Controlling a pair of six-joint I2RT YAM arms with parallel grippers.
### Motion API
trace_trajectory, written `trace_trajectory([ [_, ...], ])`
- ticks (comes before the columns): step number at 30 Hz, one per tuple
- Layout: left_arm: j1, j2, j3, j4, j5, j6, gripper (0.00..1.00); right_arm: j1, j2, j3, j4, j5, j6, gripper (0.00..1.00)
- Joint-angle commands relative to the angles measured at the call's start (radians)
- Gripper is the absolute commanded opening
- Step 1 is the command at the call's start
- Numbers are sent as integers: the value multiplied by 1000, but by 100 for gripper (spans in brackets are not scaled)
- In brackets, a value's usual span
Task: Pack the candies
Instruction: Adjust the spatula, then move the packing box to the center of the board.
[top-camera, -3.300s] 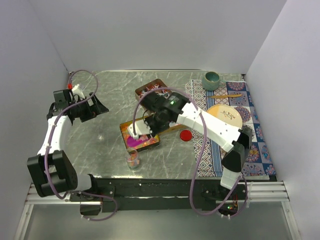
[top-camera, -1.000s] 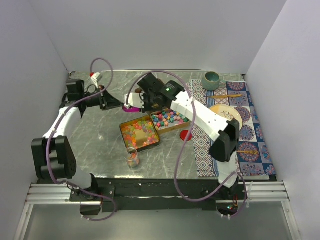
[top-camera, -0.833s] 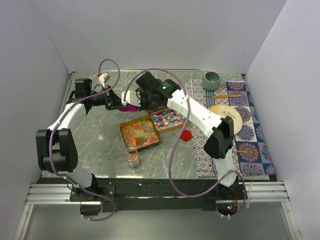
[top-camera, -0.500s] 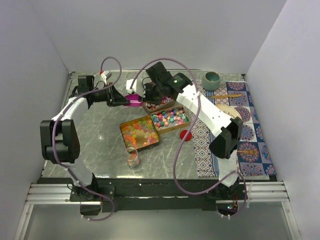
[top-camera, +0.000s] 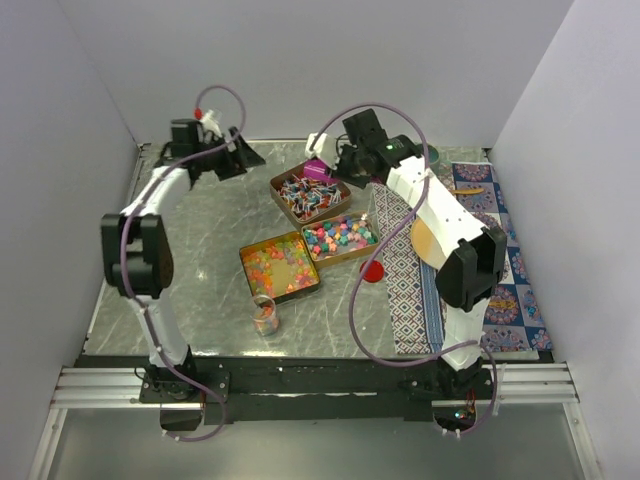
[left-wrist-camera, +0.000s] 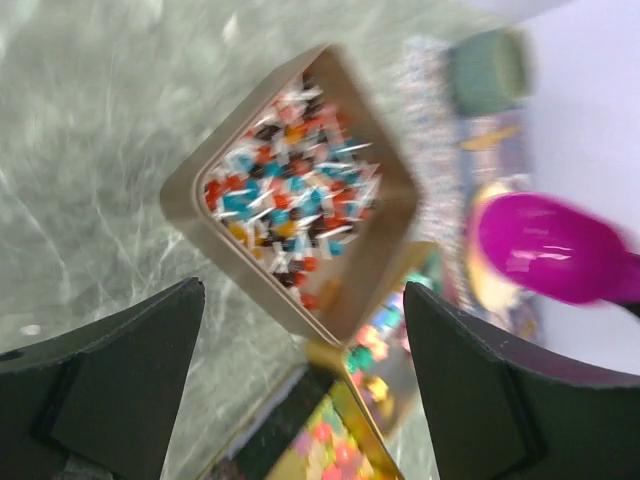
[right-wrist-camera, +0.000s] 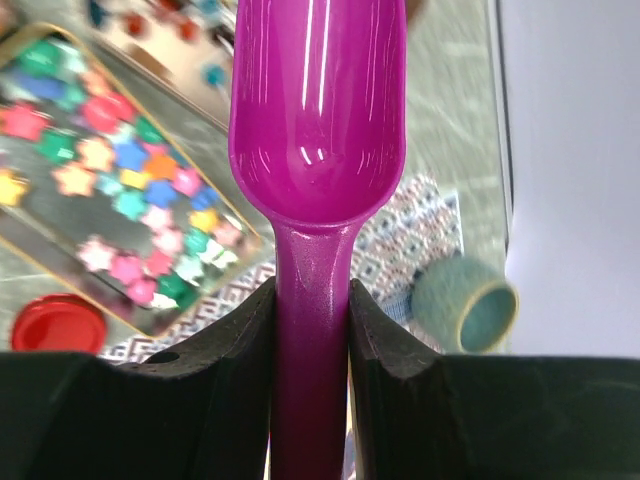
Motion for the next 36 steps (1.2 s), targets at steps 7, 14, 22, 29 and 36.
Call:
trace_trajectory([
  [7,-185,175,196,-175,-460,-59,72,-68,-136,-173,54,74,39,0],
  [14,-240,215,190,-229,-580,-75,54,-105,-164,-185,42,57,42,0],
  [22,-299,258,216,-246,-593,-55,43,-134,-181,-200,40,31,50,0],
  [29,-274,270,221,-252,-648,-47,23,-142,-176,-199,26,0,47,0],
  [36,-199,272,232,-244,-679,25,11,-142,-159,-167,12,-9,50,0],
])
